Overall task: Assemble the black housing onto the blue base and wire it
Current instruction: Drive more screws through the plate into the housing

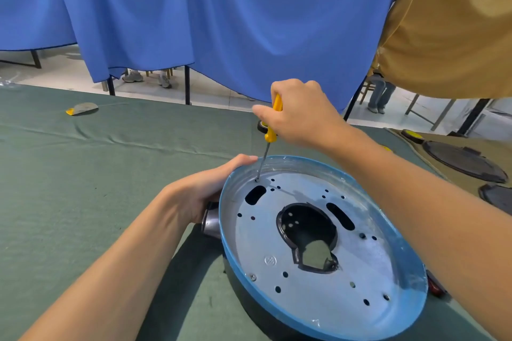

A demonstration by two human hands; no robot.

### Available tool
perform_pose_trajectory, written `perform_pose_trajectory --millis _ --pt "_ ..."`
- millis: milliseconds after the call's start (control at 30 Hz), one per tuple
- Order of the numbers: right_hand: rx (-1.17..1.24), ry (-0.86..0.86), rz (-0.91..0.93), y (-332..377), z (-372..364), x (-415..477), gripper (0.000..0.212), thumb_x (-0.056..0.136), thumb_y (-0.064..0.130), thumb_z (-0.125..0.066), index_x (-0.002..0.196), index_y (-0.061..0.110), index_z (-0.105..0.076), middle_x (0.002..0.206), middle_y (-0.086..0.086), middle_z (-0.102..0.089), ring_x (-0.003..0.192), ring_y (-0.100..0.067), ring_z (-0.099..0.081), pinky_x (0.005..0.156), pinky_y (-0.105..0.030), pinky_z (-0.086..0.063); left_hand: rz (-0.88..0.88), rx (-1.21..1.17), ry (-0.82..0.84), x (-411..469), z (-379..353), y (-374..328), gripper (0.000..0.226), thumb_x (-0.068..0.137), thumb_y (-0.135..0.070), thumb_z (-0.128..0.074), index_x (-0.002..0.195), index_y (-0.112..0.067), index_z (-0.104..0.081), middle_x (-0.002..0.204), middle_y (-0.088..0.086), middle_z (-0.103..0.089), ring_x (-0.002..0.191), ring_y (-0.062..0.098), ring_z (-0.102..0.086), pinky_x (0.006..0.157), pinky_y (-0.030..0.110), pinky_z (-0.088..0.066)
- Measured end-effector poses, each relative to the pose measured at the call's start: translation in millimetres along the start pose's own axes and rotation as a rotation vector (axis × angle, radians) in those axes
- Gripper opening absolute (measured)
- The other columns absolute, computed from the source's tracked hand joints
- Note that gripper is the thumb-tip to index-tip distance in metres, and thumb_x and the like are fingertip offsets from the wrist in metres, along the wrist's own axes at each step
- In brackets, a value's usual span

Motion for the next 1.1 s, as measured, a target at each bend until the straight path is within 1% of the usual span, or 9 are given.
perform_pose_trajectory --millis 133,233,333,433,533,633,833,967,1100 --pt "-0.019 0.237 -0.034 0.3 -2.2 4.7 0.026 0.088 0.037 -0.056 0.094 0.013 -0.060 0.076 0.003 -0.062 0.073 -0.015 -0.055 0.053 -0.030 -0.038 -0.010 0.003 -0.010 -0.9 1.5 -0.3 0.070 0.061 -0.072 -0.071 0.096 -0.012 -0.075 0.098 0.013 -0.074 0.079 0.027 -0.069 0.071 0.034 -0.055" --pt "-0.035 0.216 0.024 6.1 -3.3 6.1 0.012 0.089 0.029 -0.053 0.098 0.022 -0.056 0.087 -0.001 -0.057 0.085 -0.022 -0.053 0.062 -0.032 -0.038 0.004 0.008 -0.025 -1.7 1.6 0.4 0.072 0.062 -0.072 -0.070 0.100 -0.011 -0.075 0.100 0.014 -0.074 0.079 0.028 -0.069 0.071 0.035 -0.055" --pt "-0.133 0.149 -0.011 4.2 -4.1 7.7 0.022 0.091 0.035 -0.053 0.093 0.013 -0.059 0.093 -0.010 -0.058 0.095 -0.034 -0.053 0.071 -0.038 -0.045 0.015 0.006 -0.031 -3.9 1.0 1.5 0.074 0.061 -0.073 -0.071 0.102 -0.011 -0.075 0.100 0.014 -0.074 0.078 0.028 -0.070 0.067 0.034 -0.055" --pt "-0.180 0.303 -0.034 4.8 -2.2 4.7 0.044 0.089 0.051 -0.054 0.098 0.010 -0.064 0.090 -0.010 -0.066 0.089 -0.028 -0.060 0.065 -0.034 -0.045 0.016 -0.003 -0.040 -5.0 0.8 1.0 0.080 0.061 -0.072 -0.070 0.109 -0.008 -0.073 0.104 0.015 -0.074 0.080 0.029 -0.070 0.068 0.033 -0.056" --pt "-0.252 0.436 0.034 13.8 1.9 -0.3 0.035 0.089 0.037 -0.054 0.109 0.010 -0.065 0.099 -0.010 -0.070 0.090 -0.027 -0.064 0.062 -0.031 -0.043 0.004 0.006 -0.059 -6.3 1.0 0.0 0.083 0.064 -0.072 -0.070 0.115 -0.006 -0.071 0.108 0.015 -0.073 0.086 0.030 -0.070 0.072 0.036 -0.056" --pt "-0.223 0.410 0.081 23.6 3.6 -2.1 0.025 0.088 0.036 -0.059 0.105 0.019 -0.066 0.090 -0.001 -0.067 0.087 -0.021 -0.062 0.057 -0.029 -0.041 0.003 0.036 -0.063 -9.4 0.9 -1.0 0.083 0.065 -0.073 -0.068 0.116 -0.007 -0.070 0.110 0.015 -0.073 0.087 0.029 -0.070 0.072 0.036 -0.055" --pt "-0.139 0.268 0.067 27.3 5.1 3.8 0.029 0.086 0.029 -0.060 0.097 0.004 -0.067 0.099 -0.018 -0.069 0.086 -0.029 -0.060 0.057 -0.030 -0.037 -0.046 0.151 -0.028 -18.0 -3.5 -17.2 0.053 0.077 -0.064 -0.058 0.095 -0.016 -0.072 0.099 0.008 -0.072 0.082 0.024 -0.066 0.079 0.036 -0.050" --pt "-0.156 0.302 0.099 34.0 8.7 1.1 0.030 0.084 0.033 -0.061 0.093 0.005 -0.068 0.091 -0.016 -0.069 0.069 -0.022 -0.049 0.052 -0.028 -0.035 -0.100 0.282 -0.008 -20.1 -8.7 -26.6 0.061 0.089 -0.069 -0.047 0.116 -0.019 -0.070 0.113 0.004 -0.073 0.106 0.027 -0.068 0.102 0.045 -0.047" --pt "-0.176 0.398 0.133 35.5 -0.6 -6.8 0.015 0.086 0.034 -0.063 0.084 0.019 -0.066 0.075 -0.001 -0.063 0.076 -0.018 -0.058 0.051 -0.026 -0.036 -0.074 0.330 -0.037 -21.9 -7.8 -22.7 0.060 0.093 -0.066 -0.044 0.120 -0.018 -0.068 0.115 0.008 -0.072 0.113 0.034 -0.064 0.109 0.053 -0.041"
Point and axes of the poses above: each hand's wrist, its own x-axis towards the middle knuckle, its own z-axis out of the back of the hand, y = z × x, the point moved 8 cm from there along x, towards the middle knuckle
